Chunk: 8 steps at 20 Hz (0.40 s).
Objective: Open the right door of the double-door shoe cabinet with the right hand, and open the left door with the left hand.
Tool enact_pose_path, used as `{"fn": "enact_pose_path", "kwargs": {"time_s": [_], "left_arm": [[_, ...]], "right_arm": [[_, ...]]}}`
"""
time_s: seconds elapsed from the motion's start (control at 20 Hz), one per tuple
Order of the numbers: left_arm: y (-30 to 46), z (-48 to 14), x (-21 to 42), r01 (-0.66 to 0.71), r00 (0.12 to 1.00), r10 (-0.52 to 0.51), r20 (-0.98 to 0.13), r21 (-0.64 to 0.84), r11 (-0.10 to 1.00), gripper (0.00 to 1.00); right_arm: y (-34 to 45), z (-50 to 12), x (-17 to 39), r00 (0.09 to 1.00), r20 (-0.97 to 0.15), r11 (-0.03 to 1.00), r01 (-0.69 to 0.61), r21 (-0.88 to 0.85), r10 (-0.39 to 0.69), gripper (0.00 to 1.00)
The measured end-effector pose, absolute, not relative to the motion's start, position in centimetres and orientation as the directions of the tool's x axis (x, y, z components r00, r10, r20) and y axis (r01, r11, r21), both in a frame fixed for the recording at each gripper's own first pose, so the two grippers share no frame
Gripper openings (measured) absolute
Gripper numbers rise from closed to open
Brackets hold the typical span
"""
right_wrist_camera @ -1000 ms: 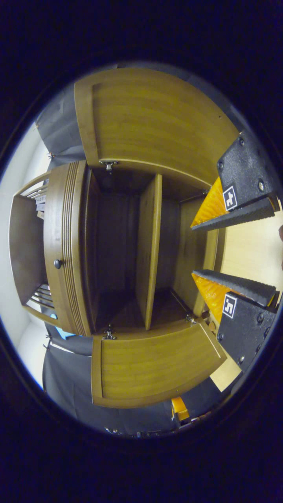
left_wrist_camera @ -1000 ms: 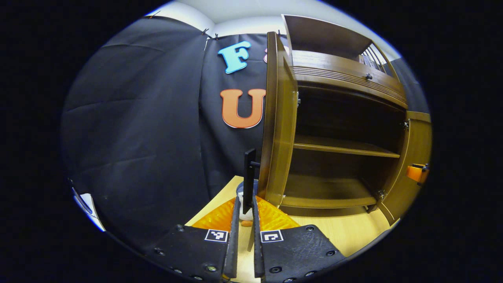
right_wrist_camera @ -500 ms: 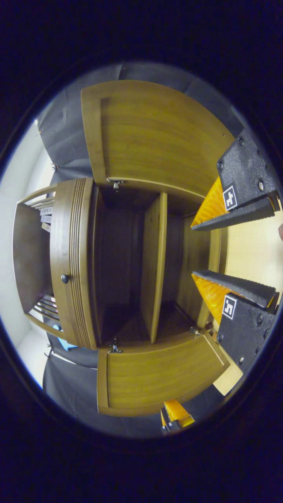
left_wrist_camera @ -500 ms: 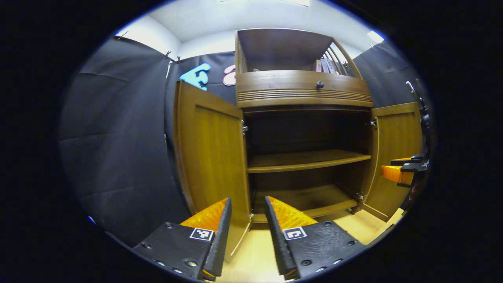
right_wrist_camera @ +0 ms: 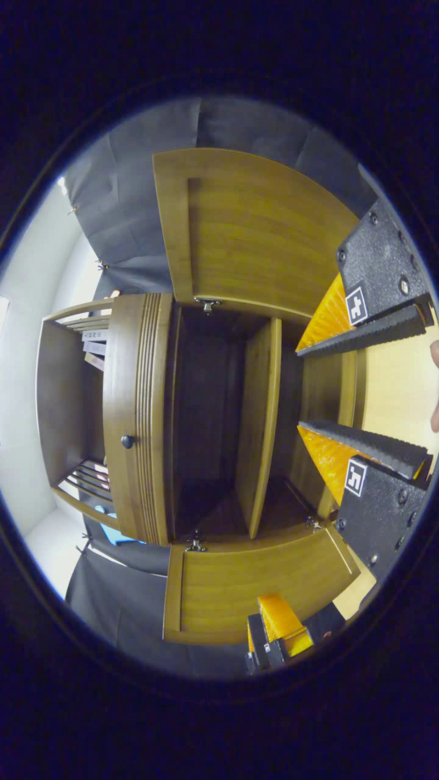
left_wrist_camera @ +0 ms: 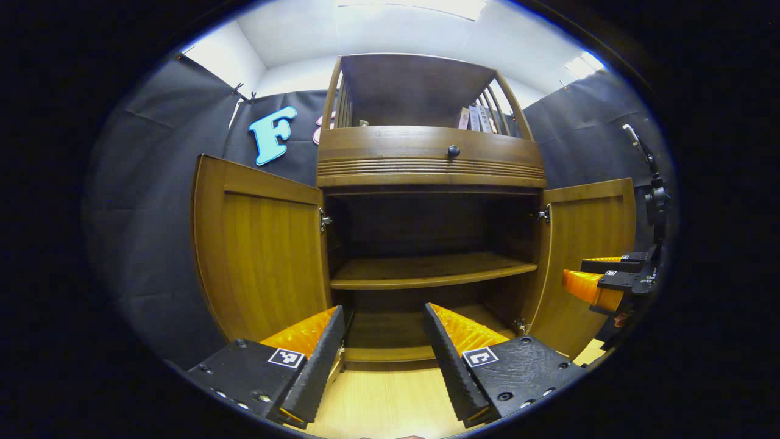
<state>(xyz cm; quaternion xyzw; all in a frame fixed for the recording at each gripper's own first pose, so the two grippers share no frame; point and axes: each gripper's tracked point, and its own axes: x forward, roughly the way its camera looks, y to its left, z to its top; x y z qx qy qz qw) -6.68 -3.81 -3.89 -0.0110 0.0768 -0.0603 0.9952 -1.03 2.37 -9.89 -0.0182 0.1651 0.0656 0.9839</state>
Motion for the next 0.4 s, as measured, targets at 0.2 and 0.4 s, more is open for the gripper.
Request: {"fn": "enact_pose_path", "kwargs": {"time_s": [0.2,0.4], "left_arm": [[-5.0,-3.3,-6.3,0.137,0.981,-0.141,-0.136,-0.040,0.990,0.90],[-5.6,-3.0,-5.7,0.130,0.983,-0.136,-0.125,-0.055,0.990,0.83]], "right_arm": [[1.8,-9.7,-1.0,0.938,-0.325,0.992,-0.125,0.000,0.118,0.98],[1.8,-8.5,-0.4,0.944,-0.301,0.991,-0.129,0.036,0.134,1.00]]}}
